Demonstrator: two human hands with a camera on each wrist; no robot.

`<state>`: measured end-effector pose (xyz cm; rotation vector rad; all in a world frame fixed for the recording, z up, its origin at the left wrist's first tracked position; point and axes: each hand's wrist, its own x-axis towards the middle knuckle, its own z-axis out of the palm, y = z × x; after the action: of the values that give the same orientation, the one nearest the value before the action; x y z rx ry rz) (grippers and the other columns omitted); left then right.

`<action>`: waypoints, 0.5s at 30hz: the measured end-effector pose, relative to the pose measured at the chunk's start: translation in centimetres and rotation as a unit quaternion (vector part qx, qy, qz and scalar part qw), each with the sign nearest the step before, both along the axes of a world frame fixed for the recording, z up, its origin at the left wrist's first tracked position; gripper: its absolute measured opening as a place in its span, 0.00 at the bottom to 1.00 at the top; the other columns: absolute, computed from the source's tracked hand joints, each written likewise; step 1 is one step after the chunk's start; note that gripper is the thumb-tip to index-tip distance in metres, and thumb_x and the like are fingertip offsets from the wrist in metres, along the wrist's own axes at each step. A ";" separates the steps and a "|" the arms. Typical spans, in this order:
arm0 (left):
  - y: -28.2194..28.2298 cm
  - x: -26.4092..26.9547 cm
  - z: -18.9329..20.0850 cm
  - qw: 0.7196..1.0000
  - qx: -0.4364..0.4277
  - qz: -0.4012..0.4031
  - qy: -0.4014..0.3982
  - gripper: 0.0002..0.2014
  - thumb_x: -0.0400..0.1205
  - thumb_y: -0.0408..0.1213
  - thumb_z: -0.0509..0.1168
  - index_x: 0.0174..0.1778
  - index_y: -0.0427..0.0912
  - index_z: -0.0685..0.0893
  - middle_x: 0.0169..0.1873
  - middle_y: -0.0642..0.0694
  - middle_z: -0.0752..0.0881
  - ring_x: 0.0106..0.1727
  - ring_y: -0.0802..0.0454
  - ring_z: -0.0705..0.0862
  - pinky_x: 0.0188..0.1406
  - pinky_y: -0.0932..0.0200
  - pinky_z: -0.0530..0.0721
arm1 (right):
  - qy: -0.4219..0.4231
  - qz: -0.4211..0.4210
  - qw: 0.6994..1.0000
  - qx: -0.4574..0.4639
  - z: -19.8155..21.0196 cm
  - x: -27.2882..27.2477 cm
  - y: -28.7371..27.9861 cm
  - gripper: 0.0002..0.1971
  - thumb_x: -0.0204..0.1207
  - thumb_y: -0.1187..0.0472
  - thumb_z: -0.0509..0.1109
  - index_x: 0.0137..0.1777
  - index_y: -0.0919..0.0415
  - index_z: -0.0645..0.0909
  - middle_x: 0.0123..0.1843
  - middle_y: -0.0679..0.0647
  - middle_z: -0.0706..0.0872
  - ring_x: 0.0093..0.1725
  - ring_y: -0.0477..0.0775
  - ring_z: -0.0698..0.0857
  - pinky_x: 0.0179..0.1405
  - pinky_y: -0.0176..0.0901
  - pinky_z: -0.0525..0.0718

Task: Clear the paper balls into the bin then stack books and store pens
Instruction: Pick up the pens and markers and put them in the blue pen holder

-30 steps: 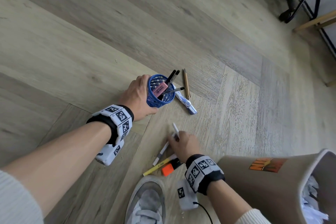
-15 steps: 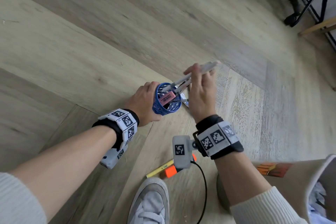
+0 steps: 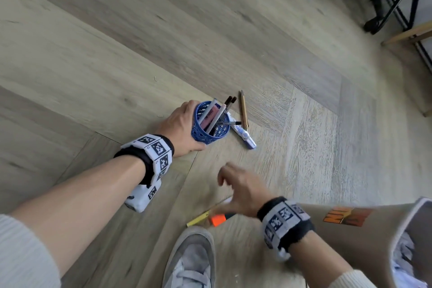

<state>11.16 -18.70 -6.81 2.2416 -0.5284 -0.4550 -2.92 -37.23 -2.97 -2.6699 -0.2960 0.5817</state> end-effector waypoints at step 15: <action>1.1 0.6 0.2 0.999 -0.014 0.037 -0.005 0.46 0.59 0.50 0.82 0.69 0.49 0.66 0.63 0.50 0.76 0.60 0.51 0.79 0.58 0.54 0.80 | -0.011 -0.169 0.985 -0.016 -2.1 -0.1 -2.8 0.07 0.84 0.57 0.61 0.54 0.61 0.72 0.39 0.50 0.79 0.32 0.49 0.75 0.33 0.42 0.70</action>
<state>11.77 -17.63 -6.66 2.2291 -0.4526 -0.3958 -3.00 -40.00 -5.04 -2.6736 0.1616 0.4525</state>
